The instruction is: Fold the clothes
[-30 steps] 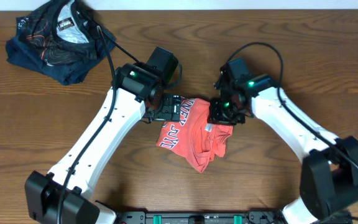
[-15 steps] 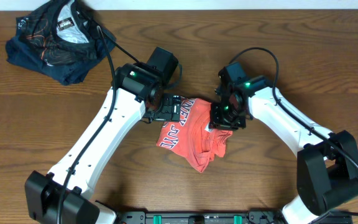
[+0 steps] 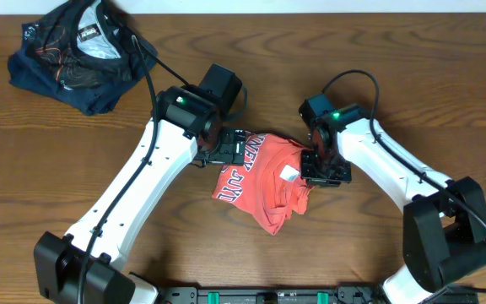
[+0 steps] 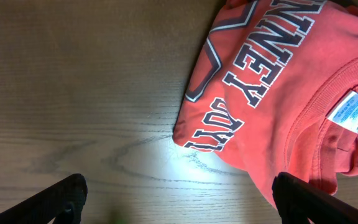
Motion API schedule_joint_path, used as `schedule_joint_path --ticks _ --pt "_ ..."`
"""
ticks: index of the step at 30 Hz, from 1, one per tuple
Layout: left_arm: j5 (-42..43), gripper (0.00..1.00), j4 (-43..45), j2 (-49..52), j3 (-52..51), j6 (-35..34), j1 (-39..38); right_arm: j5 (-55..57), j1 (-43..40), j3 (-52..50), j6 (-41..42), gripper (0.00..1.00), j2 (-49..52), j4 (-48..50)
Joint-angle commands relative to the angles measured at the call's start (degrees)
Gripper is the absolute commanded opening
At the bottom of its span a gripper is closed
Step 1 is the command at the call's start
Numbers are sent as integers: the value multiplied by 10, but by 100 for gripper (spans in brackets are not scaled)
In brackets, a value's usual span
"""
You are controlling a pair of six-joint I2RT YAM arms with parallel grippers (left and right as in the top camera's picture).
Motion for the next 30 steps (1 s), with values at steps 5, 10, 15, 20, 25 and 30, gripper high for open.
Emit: schedule_joint_path --ticks 5,10,15,20,25,30 --pt "-5 97 -3 1 -5 -3 2 -36 4 101 -22 26 -4 -38" --pt "-5 97 -1 1 -5 -3 2 -135 24 98 -78 36 -1 23" --pt "-5 97 -1 1 -5 -3 2 -134 49 80 -77 39 9 45" --pt "-5 97 -1 1 -5 -3 2 -134 70 41 -59 37 22 70" --pt "-5 97 -1 1 -5 -3 2 -123 77 4 -43 29 35 80" --pt "-5 97 -1 1 -5 -3 2 -43 70 6 -14 23 35 34"
